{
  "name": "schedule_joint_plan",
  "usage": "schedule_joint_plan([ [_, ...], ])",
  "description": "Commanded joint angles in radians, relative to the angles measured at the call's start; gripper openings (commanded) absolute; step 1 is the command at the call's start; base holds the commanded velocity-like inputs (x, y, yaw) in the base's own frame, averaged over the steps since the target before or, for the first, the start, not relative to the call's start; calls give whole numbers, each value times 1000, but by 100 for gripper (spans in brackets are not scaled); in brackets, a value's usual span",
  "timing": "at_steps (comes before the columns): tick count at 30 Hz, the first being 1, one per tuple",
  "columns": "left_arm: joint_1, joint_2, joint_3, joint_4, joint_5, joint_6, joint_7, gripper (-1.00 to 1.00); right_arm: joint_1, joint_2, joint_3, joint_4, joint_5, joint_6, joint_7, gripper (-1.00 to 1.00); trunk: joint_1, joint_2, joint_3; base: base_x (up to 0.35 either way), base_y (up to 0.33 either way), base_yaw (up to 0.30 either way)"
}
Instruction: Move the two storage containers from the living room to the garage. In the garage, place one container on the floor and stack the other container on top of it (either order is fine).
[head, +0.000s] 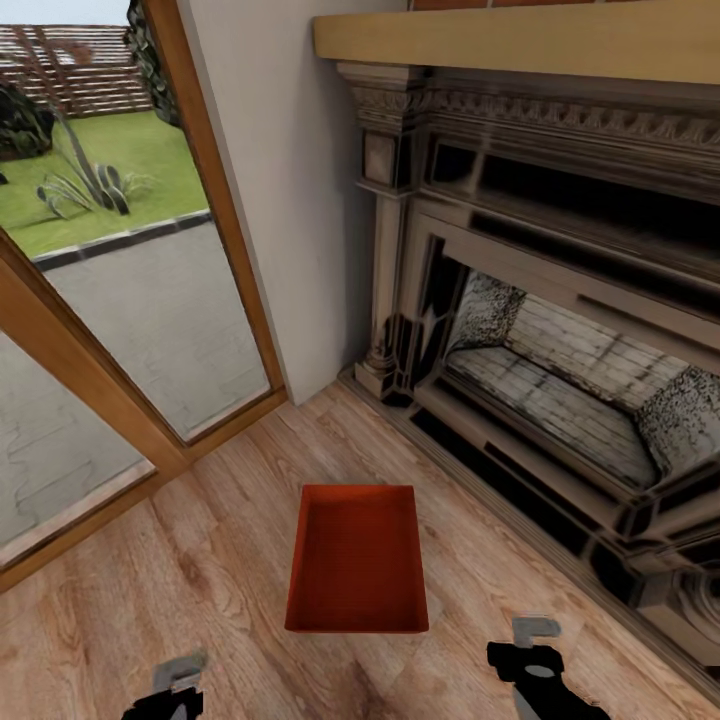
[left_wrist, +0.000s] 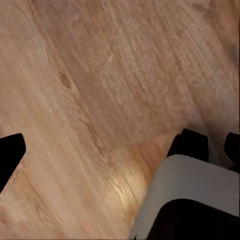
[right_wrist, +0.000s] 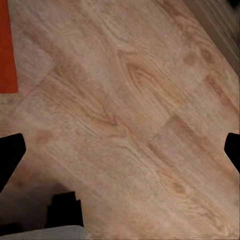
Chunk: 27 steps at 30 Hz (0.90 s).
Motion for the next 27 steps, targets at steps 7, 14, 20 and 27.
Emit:
schedule_joint_plan([
  [7,-329,-84,0,108,-60,-44,40,100,-85,51,2,21,1,-67,-6,100,0,0,-1,0,0,0],
  [14,-403,-123,-8,166,-63,-94,32,100,-86,96,3,25,2,-113,-5,100,0,0,-1,0,0,0],
  [20,-407,-146,-68,352,-64,-244,-142,100,-86,134,8,70,2,-141,11,100,0,0,-1,0,0,0],
  [27,-407,-161,-78,410,-63,-259,-185,100,-85,211,11,97,9,-154,14,100,0,0,-1,0,0,0],
])
